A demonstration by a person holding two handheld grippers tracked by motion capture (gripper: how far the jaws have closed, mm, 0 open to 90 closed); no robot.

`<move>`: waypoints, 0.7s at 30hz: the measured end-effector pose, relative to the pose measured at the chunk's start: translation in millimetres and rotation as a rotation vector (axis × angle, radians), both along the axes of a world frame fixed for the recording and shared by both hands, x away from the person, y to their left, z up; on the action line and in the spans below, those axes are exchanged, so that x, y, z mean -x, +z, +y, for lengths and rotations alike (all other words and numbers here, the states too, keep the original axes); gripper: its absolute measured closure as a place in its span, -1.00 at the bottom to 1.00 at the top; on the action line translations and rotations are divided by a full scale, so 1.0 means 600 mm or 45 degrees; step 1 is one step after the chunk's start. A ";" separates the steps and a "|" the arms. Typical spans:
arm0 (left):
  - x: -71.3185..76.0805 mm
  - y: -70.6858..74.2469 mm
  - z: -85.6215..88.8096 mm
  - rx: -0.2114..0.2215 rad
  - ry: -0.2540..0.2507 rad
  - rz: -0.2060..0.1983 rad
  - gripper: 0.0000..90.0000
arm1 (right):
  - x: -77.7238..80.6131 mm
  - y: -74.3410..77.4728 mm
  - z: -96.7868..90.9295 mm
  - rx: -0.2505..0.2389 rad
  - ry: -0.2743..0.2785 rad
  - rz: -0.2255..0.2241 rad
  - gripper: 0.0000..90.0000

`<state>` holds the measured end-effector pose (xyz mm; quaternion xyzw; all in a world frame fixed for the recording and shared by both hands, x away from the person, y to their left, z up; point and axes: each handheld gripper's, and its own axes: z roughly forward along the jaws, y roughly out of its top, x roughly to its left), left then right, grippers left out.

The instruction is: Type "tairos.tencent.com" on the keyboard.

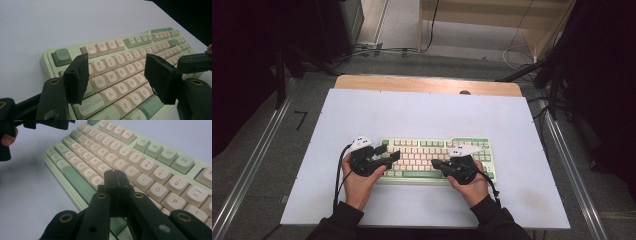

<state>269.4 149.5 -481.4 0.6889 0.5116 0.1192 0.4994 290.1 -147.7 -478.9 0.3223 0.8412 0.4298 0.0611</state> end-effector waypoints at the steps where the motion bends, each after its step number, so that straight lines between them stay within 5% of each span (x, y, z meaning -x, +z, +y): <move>1: 0.000 0.000 0.000 0.001 0.000 0.000 -0.17 | -0.001 -0.001 0.002 0.000 0.003 0.000 0.96; 21: -0.001 0.001 0.001 0.011 0.005 -0.006 -0.14 | -0.010 -0.019 0.032 0.070 0.032 0.021 0.96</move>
